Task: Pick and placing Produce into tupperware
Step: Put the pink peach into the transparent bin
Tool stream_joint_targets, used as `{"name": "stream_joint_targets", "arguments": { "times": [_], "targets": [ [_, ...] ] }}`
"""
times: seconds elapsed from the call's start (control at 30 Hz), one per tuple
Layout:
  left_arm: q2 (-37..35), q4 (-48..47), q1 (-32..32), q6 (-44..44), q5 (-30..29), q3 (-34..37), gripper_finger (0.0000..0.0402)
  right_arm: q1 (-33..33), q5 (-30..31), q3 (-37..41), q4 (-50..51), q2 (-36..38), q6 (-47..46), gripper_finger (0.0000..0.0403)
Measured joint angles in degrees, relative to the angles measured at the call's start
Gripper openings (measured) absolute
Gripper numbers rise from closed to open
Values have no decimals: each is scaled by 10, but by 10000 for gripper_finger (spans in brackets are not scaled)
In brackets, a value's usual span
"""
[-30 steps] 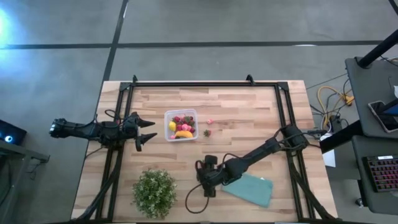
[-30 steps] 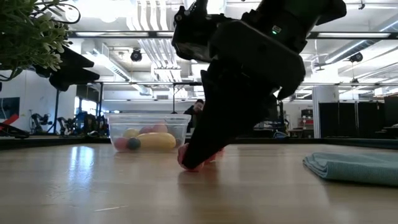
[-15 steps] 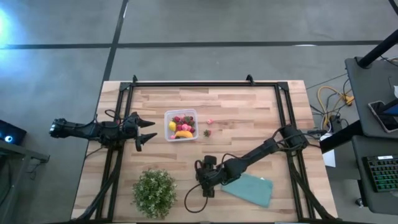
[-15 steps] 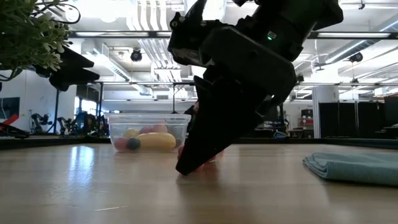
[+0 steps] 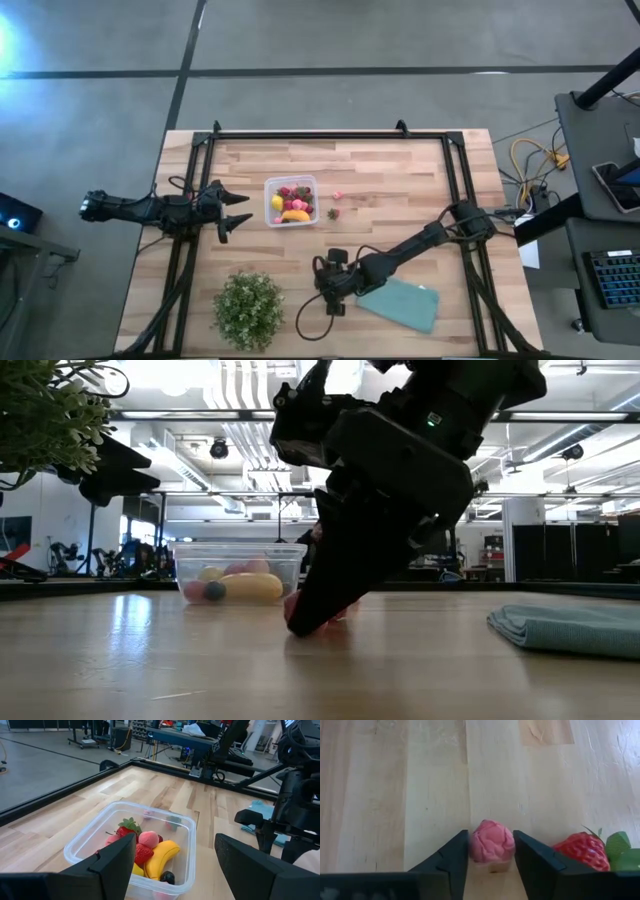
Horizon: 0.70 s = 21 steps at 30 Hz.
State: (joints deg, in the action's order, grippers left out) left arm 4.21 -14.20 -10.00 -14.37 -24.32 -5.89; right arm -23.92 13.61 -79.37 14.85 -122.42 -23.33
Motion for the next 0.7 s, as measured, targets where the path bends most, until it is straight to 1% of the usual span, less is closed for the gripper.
{"name": "stream_joint_targets", "arguments": {
  "times": [0.13,0.2,0.3,0.4,0.57,0.7],
  "targets": [
    [0,0,0,0,0,0,258,0,-1,1,13,9,0,128],
    [0,0,0,0,0,0,258,1,-1,-7,38,17,0,120],
    [0,0,0,0,0,0,258,6,-1,-34,88,33,-1,112],
    [-1,0,0,0,0,0,258,21,7,-63,111,54,2,106],
    [1,0,0,0,0,0,258,77,29,-106,120,83,38,105],
    [0,-1,0,0,0,0,258,150,29,-111,135,95,54,105]
  ]
}}
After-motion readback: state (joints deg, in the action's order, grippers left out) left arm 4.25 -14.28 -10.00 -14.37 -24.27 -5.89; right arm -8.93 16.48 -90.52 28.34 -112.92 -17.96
